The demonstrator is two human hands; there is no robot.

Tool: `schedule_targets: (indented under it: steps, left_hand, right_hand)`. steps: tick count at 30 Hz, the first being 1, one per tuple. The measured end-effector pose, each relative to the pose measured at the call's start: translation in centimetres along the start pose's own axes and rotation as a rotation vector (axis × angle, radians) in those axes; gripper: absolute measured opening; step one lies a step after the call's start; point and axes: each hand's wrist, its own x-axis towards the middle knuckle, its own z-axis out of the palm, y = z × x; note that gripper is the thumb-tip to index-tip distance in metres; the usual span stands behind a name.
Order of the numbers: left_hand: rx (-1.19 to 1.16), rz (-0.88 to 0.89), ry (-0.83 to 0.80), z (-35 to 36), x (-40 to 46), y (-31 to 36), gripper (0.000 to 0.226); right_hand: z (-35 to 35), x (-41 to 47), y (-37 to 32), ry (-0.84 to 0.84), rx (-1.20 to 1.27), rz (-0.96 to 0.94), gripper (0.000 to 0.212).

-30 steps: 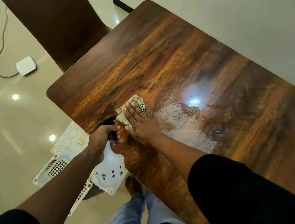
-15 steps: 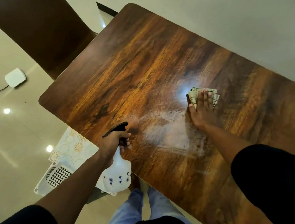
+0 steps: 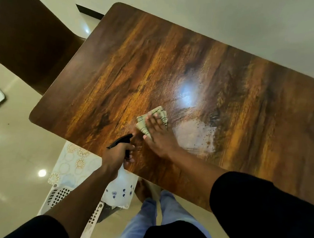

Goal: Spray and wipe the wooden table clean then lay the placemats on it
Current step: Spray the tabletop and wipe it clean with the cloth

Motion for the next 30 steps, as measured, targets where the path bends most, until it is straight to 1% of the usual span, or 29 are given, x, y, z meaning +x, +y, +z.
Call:
schedule_targets:
  steps: [2, 4, 6, 8, 10, 12, 15, 16, 18, 19, 22, 25, 27, 30]
  left_hand:
    - [-0.015, 0.020, 0.058, -1.2, 0.3, -0.1, 0.002]
    - [0.006, 0.041, 0.103, -2.3, 0.5, -0.2, 0.006]
    - [0.045, 0.054, 0.067, -3.2, 0.6, 0.0, 0.009]
    - [0.085, 0.059, -0.022, -3.8, 0.7, 0.3, 0.011]
    - [0.120, 0.073, -0.086, -4.0, 0.8, 0.5, 0.011]
    - [0.146, 0.077, -0.141, -3.7, 0.8, 0.6, 0.012]
    - [0.192, 0.061, -0.194, -2.5, 0.6, 0.4, 0.007]
    - [0.221, 0.063, -0.211, -2.0, 0.5, 0.3, 0.009]
    - [0.281, 0.074, -0.232, -1.2, 0.4, -0.2, 0.015]
    - [0.302, 0.075, -0.237, -0.9, 0.4, -0.4, 0.018]
    - [0.350, 0.072, -0.312, -0.1, 0.1, -0.7, 0.015]
    - [0.393, 0.094, -0.389, 0.3, -0.5, -1.2, 0.013]
    - [0.410, 0.119, -0.388, 0.2, -0.7, -1.7, 0.012]
    - [0.366, 0.129, -0.325, -0.4, -0.5, -2.1, 0.007]
  right_hand:
    - [2.0, -0.9, -2.4, -0.010, -0.047, -0.059, 0.074]
    - [2.9, -1.8, -3.2, 0.000, -0.086, -0.075, 0.074]
    - [2.7, -2.7, -2.4, -0.001, -0.101, -0.081, 0.073]
    - [2.1, -3.9, -0.9, 0.002, -0.084, -0.024, 0.072]
    - [1.3, -5.6, 1.4, 0.021, -0.014, 0.137, 0.071]
    - [1.0, -7.6, 4.1, 0.073, 0.064, 0.338, 0.073]
    - [1.1, -10.7, 8.0, 0.148, 0.176, 0.648, 0.078]
    - [1.3, -11.8, 9.1, 0.164, 0.208, 0.742, 0.077]
    - [1.7, -13.7, 10.7, 0.190, 0.271, 0.876, 0.074]
    - [1.9, -14.4, 11.1, 0.205, 0.296, 0.914, 0.074]
    - [2.2, -14.9, 11.0, 0.214, 0.322, 0.972, 0.074]
    - [2.1, -13.7, 8.7, 0.201, 0.327, 1.001, 0.075]
    - [2.9, -12.5, 6.3, 0.193, 0.277, 0.921, 0.076]
    - [4.5, -10.7, 1.5, 0.191, 0.193, 0.673, 0.077]
